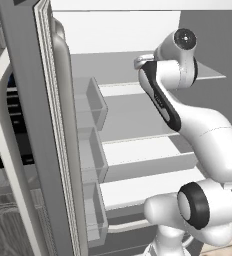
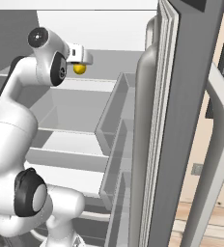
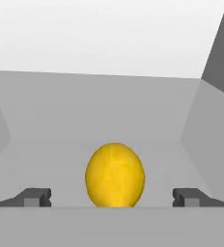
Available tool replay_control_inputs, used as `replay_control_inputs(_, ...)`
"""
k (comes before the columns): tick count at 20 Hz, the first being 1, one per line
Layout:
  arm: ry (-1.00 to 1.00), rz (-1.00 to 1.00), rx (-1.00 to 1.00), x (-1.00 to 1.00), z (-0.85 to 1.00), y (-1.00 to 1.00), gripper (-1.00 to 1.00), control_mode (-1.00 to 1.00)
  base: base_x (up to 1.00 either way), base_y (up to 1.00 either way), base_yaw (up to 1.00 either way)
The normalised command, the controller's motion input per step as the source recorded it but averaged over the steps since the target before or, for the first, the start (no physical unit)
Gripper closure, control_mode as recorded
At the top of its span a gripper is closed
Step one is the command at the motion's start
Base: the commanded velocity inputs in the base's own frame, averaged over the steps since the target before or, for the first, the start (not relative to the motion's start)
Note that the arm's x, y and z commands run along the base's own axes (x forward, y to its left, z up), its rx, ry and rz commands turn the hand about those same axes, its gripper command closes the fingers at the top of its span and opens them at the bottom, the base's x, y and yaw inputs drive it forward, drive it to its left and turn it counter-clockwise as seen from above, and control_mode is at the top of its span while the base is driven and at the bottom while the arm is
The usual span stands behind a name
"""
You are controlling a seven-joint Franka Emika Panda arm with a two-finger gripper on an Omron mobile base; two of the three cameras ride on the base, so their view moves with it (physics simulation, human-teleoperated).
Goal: Retrieve a lemon from the fridge and place it on the cutting board with the fish.
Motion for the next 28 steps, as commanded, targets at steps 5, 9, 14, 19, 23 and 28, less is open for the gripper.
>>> replay_control_inputs(5,0.0,-0.04,0.0,0.02,-0.12,0.0,-1.0,-1.0,0.0,0.0,0.0)
replay_control_inputs(9,0.0,0.0,0.0,0.1,0.0,0.0,-1.0,-1.0,0.0,0.0,0.0)
replay_control_inputs(14,0.0,0.0,0.0,0.07,0.0,0.0,-1.0,-1.0,0.0,0.0,0.0)
replay_control_inputs(19,0.02,0.0,0.0,0.01,-0.04,0.0,-1.0,-1.0,0.0,0.0,0.0)
replay_control_inputs(23,0.03,0.0,0.0,0.12,-0.05,0.0,-1.0,-1.0,0.0,0.0,0.0)
replay_control_inputs(28,0.05,0.0,0.0,0.17,-0.04,-0.02,-1.0,-1.0,0.0,0.0,0.0)
